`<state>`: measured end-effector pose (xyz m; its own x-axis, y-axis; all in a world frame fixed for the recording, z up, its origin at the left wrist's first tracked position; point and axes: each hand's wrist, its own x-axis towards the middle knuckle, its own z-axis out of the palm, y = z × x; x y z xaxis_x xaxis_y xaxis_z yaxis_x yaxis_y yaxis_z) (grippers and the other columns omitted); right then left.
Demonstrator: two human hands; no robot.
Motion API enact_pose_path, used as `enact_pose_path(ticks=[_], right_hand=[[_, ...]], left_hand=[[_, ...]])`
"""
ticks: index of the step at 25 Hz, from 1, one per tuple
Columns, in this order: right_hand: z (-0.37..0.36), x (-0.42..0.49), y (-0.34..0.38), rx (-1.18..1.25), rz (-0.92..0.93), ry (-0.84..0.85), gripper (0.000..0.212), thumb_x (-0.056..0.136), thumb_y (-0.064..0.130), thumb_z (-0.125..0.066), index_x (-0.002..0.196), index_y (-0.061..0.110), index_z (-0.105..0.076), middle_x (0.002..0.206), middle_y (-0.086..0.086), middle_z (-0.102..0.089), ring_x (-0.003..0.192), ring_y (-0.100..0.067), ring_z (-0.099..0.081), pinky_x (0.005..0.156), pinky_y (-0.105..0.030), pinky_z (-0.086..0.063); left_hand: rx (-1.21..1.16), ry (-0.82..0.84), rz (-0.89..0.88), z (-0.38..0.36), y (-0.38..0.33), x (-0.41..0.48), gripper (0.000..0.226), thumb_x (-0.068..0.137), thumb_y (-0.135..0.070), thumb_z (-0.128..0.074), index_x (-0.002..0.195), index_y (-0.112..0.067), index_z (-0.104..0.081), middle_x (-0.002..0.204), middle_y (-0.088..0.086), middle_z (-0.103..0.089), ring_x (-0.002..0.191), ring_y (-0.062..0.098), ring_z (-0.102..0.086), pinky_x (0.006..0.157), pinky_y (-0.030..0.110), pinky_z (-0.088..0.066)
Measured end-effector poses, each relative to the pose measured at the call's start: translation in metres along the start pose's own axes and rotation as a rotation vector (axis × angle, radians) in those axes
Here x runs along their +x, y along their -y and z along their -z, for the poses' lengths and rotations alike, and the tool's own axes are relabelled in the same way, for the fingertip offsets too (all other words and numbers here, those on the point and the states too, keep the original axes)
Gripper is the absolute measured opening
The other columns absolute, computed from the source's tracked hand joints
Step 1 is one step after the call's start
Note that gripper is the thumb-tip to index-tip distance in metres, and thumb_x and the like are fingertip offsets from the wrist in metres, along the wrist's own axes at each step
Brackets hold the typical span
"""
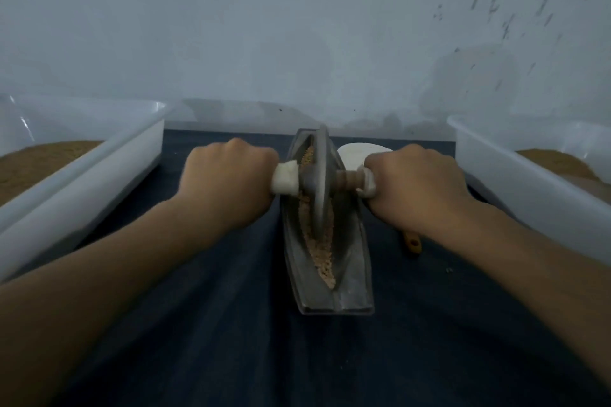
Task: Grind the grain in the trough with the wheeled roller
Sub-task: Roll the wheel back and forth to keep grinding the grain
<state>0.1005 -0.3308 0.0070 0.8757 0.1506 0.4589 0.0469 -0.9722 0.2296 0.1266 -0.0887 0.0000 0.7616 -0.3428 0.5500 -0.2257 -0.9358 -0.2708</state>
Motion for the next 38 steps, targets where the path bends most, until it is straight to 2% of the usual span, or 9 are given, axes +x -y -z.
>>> enact_pose_path(ticks=[5,15,20,24,29,31,34,36,38], right_hand=[[0.034,-0.043,-0.006,0.037,0.059,-0.048,0.023,0.063,0.054,-0.037,0.054,0.032,-0.038,0.045,0.012,-0.034,0.037,-0.009,-0.034,0.042,-0.017,-0.02],[-0.018,0.067,0.013,-0.094,0.009,-0.076,0.005,0.081,0.025,-0.065,0.078,0.024,-0.06,0.064,0.002,-0.047,0.058,-0.025,-0.048,0.054,-0.029,-0.033],[-0.002,-0.006,0.002,0.048,0.01,-0.045,0.031,0.078,0.033,-0.063,0.063,0.028,-0.036,0.06,0.009,-0.039,0.051,-0.011,-0.034,0.046,-0.025,-0.02],[0.017,-0.039,-0.003,0.086,0.081,-0.108,0.034,0.067,0.042,-0.053,0.054,0.037,-0.022,0.048,0.016,-0.019,0.041,-0.002,-0.019,0.045,-0.015,-0.012],[-0.026,0.018,0.005,0.052,-0.058,-0.063,0.032,0.082,0.034,-0.062,0.062,0.029,-0.037,0.062,0.006,-0.04,0.055,-0.019,-0.04,0.048,-0.025,-0.019],[-0.035,0.047,0.006,0.09,-0.074,-0.052,0.021,0.086,0.032,-0.061,0.069,0.029,-0.05,0.068,0.003,-0.051,0.065,-0.024,-0.052,0.05,-0.027,-0.027],[-0.035,0.046,0.005,0.124,-0.085,-0.018,0.018,0.089,0.034,-0.062,0.076,0.029,-0.051,0.07,0.004,-0.051,0.066,-0.022,-0.051,0.054,-0.029,-0.033],[-0.025,0.02,0.004,0.092,-0.065,-0.027,0.022,0.086,0.035,-0.063,0.074,0.026,-0.047,0.066,0.006,-0.044,0.059,-0.019,-0.044,0.051,-0.028,-0.03],[-0.007,-0.01,0.002,0.024,0.019,-0.092,0.02,0.078,0.034,-0.062,0.068,0.025,-0.047,0.058,0.009,-0.036,0.049,-0.012,-0.033,0.046,-0.024,-0.023]], left_hand=[[0.01,-0.167,-0.153,0.03,0.021,-0.039,0.034,0.058,-0.044,-0.067,0.063,-0.03,-0.036,0.05,-0.007,-0.029,0.035,0.022,-0.031,0.047,0.019,-0.021],[-0.171,0.099,0.195,-0.042,0.001,0.042,0.013,0.087,-0.033,-0.059,0.077,-0.026,-0.054,0.07,-0.003,-0.048,0.057,0.019,-0.042,0.055,0.031,-0.032],[0.032,-0.038,-0.028,0.008,-0.002,-0.007,0.041,0.08,-0.036,-0.062,0.065,-0.028,-0.026,0.058,-0.006,-0.031,0.046,0.014,-0.021,0.046,0.025,-0.015],[0.079,-0.114,-0.137,0.036,0.004,-0.021,0.045,0.058,-0.034,-0.078,0.062,-0.028,-0.034,0.052,-0.008,-0.016,0.044,0.01,-0.003,0.05,0.017,-0.007],[0.12,0.004,-0.023,-0.01,-0.008,0.029,0.001,0.084,-0.027,-0.059,0.083,-0.027,-0.059,0.064,-0.003,-0.032,0.065,0.028,-0.059,0.053,0.031,-0.03],[0.076,0.056,0.013,-0.019,-0.007,0.053,0.007,0.086,-0.026,-0.059,0.091,-0.024,-0.064,0.069,0.0,-0.038,0.074,0.031,-0.062,0.058,0.034,-0.035],[0.07,0.038,0.0,-0.014,-0.008,0.059,0.009,0.086,-0.026,-0.059,0.093,-0.024,-0.065,0.074,0.003,-0.05,0.072,0.029,-0.06,0.058,0.033,-0.034],[0.081,-0.007,-0.031,-0.006,-0.009,0.037,0.001,0.086,-0.027,-0.059,0.087,-0.026,-0.059,0.066,-0.001,-0.04,0.061,0.024,-0.052,0.053,0.03,-0.029],[0.06,-0.039,-0.069,0.004,-0.004,0.003,0.021,0.08,-0.031,-0.065,0.074,-0.028,-0.044,0.059,-0.006,-0.025,0.046,0.015,-0.027,0.047,0.025,-0.017]])
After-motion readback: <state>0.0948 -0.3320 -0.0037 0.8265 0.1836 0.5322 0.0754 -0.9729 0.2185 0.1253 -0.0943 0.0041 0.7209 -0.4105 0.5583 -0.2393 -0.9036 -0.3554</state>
